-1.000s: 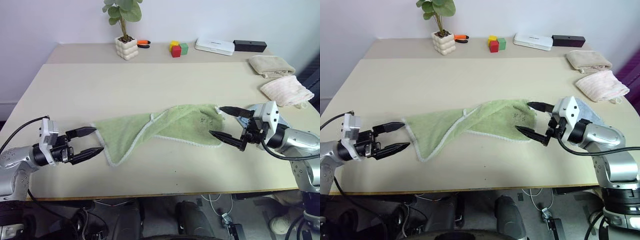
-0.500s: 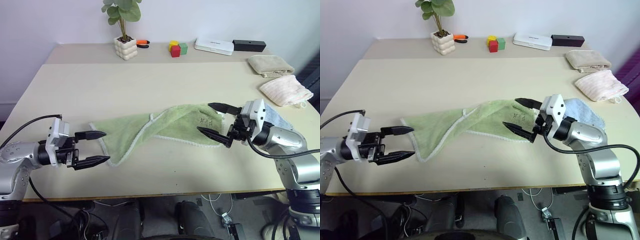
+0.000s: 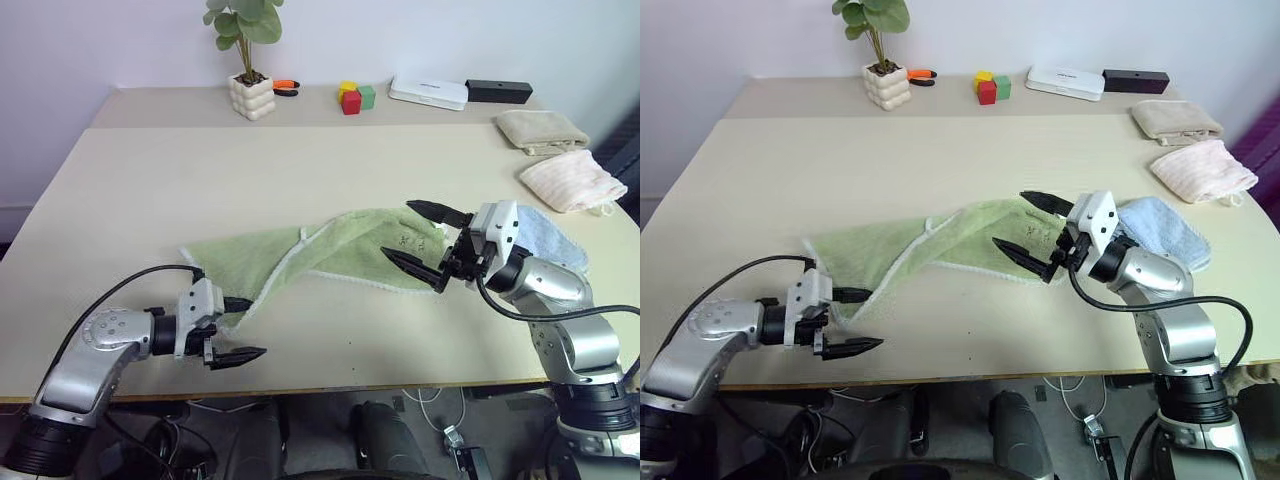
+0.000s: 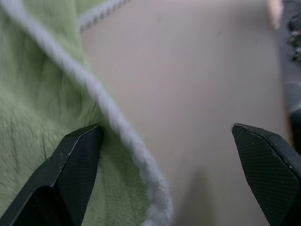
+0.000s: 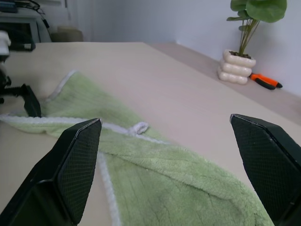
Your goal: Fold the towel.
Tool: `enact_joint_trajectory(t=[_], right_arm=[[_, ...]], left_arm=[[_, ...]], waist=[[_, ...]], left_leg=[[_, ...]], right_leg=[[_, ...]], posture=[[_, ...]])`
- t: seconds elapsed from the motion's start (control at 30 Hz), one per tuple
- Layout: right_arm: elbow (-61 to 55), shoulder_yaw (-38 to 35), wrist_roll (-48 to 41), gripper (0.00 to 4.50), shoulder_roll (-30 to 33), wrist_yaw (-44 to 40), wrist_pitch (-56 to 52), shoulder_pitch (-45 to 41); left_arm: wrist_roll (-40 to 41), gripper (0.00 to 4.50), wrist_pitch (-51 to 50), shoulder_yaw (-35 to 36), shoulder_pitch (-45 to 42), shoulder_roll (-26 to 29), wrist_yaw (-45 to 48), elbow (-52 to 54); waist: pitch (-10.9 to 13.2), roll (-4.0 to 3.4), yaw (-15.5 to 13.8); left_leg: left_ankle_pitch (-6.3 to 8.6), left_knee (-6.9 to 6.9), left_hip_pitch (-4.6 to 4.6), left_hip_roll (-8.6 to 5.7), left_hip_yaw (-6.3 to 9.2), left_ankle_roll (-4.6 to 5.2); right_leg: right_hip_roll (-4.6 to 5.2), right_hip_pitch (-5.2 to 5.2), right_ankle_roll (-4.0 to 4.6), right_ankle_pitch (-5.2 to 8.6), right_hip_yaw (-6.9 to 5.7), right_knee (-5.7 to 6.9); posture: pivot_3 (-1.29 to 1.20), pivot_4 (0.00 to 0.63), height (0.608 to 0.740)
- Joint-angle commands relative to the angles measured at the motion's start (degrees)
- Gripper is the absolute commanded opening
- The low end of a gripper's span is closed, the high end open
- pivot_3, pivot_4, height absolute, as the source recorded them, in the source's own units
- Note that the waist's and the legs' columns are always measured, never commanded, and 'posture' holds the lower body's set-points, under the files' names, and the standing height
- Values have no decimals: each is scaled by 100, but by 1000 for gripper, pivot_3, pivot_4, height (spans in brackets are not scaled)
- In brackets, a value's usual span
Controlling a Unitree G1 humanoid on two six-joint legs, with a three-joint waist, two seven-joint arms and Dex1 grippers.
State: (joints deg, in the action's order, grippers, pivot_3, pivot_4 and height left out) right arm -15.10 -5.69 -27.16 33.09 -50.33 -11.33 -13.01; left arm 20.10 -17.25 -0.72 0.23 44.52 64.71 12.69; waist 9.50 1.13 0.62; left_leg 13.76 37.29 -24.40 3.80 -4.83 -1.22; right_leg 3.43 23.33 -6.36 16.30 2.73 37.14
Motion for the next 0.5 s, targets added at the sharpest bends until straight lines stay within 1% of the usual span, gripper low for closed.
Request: enact_joint_trajectory(t=[0.03, 0.07, 0.1, 0.17, 0.2, 0.23, 0.27, 0.33, 0.37, 0.43, 0.5], right_arm=[[-172, -73, 28, 4500, -33, 52, 179, 65], [-167, -71, 32, 4500, -34, 61, 194, 76], [-164, -66, 35, 4500, -34, 72, 203, 83], [-157, -59, 41, 4500, -32, 82, 218, 91], [-147, -61, 44, 4500, -29, 84, 224, 88], [-118, -66, 67, 4500, -26, 98, 237, 66], [-77, -76, 102, 4500, -29, 126, 256, 34], [53, -95, 206, 4500, -41, 200, 310, -55], [172, -105, 288, 4500, -45, 258, 361, -130], [588, -72, 572, 4500, -53, 517, 365, -412], [1016, -117, 610, 4500, -99, 700, 216, -717]], left_arm=[[-83, 3204, 31, 25, 81, 96, -33, -14], [-69, 2746, 73, 34, 102, 96, -7, -105], [-87, 2057, 197, 39, 125, 82, 15, -231], [-118, 1239, 368, 36, 137, 49, 31, -431], [-142, 597, 486, 26, 142, 51, 70, -571], [-121, 260, 605, 57, 124, 43, 135, -794], [-82, 46, 732, 93, 128, 49, 231, -962], [93, 46, 888, 189, 147, 42, 427, -1104], [329, 46, 900, 285, 186, 52, 623, -1052], [1033, 46, 752, 696, 344, 232, 1258, -916], [1383, 46, 612, 989, 527, 498, 1768, -934]], waist=[[0, 0, 1], [-1, -3, 5], [-2, -3, 7], [-2, -4, 8], [-2, -4, 8], [-4, -7, 9], [-5, -8, 9], [-6, -10, 15], [-6, -10, 30], [-6, -9, 66], [-4, -7, 66]], left_leg=[[0, 0, 0, 0, 0, 0], [0, -1, 0, 0, 0, 0], [0, -1, 1, 0, 0, 0], [0, -2, 1, 0, 0, 0], [0, -2, 2, 0, 0, 0], [0, -2, 2, 0, 0, 0], [0, -3, 2, 0, 0, 0], [0, -4, 3, 0, -1, 0], [0, -4, 4, 1, -1, 0], [0, -5, 5, 2, -4, 0], [0, -7, 2, 6, -6, 0]], right_leg=[[0, 0, 0, 0, 0, 0], [0, 0, 1, 1, 0, 0], [0, 0, 1, 0, 0, 0], [0, 1, 1, 0, 0, 0], [0, 0, 1, 0, 0, 0], [0, 1, 1, 1, 0, 0], [0, 1, 1, 1, 0, 0], [0, 0, 1, 1, 0, 0], [0, 0, 2, 1, 0, 0], [-1, 2, 2, 1, 0, 1], [-1, 11, 2, 1, 0, 4]], posture=[[0, 150, 735], [0, 150, 735], [0, 150, 735], [0, 150, 735], [0, 150, 735], [0, 150, 735], [0, 150, 735], [0, 150, 735], [0, 150, 735], [0, 150, 735], [0, 150, 735]])
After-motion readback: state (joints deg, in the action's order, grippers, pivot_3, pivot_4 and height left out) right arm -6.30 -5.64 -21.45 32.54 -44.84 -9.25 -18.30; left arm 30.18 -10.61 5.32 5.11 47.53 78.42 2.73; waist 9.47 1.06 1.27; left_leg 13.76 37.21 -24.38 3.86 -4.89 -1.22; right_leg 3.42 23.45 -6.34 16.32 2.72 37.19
